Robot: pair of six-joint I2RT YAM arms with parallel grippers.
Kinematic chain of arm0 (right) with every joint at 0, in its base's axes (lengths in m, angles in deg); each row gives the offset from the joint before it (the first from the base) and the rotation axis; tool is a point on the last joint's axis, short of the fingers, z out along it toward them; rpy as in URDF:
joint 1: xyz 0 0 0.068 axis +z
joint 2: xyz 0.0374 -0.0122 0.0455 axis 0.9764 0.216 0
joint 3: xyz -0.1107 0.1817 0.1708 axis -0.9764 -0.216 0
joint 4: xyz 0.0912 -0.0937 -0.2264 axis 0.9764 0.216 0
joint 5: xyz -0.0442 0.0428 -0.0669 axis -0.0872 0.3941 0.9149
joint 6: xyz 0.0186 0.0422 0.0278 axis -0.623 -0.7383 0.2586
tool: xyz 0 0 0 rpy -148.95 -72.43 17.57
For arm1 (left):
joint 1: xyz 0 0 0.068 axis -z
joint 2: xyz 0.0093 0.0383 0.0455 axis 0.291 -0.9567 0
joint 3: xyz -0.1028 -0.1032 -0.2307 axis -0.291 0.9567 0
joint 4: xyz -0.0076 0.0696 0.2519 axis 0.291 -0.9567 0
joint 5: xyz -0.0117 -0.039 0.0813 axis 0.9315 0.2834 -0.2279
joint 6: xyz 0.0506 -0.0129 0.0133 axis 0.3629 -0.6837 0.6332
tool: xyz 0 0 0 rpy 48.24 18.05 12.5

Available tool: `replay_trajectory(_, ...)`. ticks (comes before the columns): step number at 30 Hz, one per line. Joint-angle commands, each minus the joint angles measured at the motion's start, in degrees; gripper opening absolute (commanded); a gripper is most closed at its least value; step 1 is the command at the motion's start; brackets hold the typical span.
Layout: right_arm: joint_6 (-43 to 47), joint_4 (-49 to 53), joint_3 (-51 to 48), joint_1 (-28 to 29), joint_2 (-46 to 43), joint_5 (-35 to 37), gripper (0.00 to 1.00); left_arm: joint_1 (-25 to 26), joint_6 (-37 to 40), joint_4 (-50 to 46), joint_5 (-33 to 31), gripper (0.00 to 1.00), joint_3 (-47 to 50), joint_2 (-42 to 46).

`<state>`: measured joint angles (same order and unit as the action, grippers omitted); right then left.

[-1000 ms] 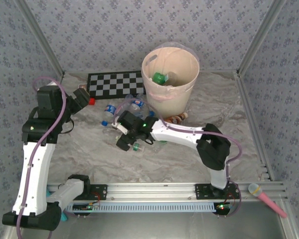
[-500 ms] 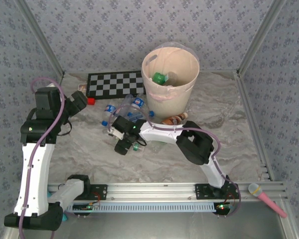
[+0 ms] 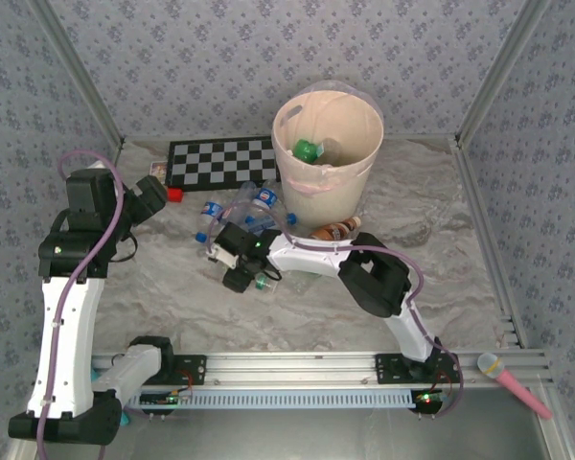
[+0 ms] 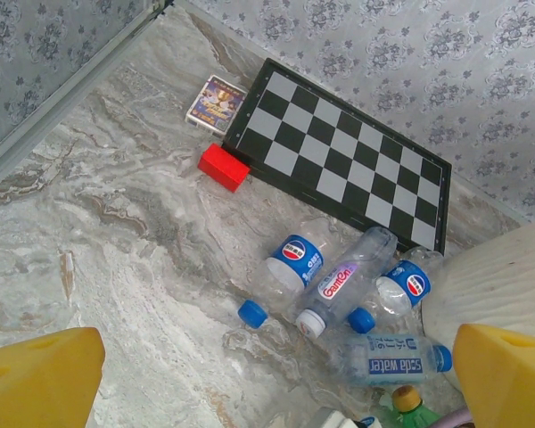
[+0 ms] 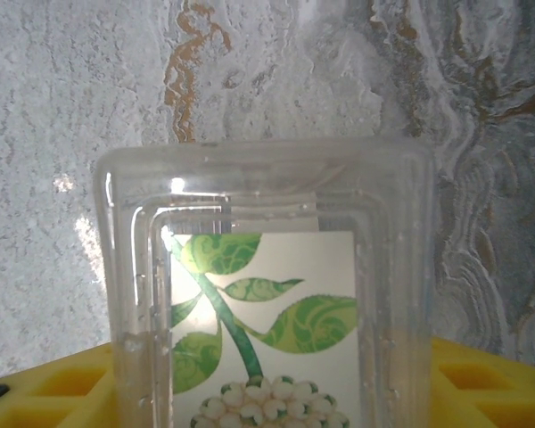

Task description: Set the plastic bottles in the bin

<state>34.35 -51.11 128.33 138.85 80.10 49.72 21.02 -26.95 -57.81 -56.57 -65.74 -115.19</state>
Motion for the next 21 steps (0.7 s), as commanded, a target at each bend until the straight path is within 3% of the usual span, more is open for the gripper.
replay_trajectory(1, -1.70, 1.84, 2.49, -0.69, -7.24, 1.73, 0.59, -0.58, 1.34, 0.08, -0.15, 1.00, -0.78, 0.52)
replay_trajectory(11, -5.31, 1.04, 7.06, -7.44, -20.60, 3.24, 0.56, -0.64, 3.00, 2.56, 2.13, 1.00, -1.83, -2.42)
replay_trajectory(21, -6.94, 5.00, 20.41, -18.03, -25.69, 6.19, 0.57, -0.58, 7.33, 3.51, 5.29, 1.00, -2.50, -3.97)
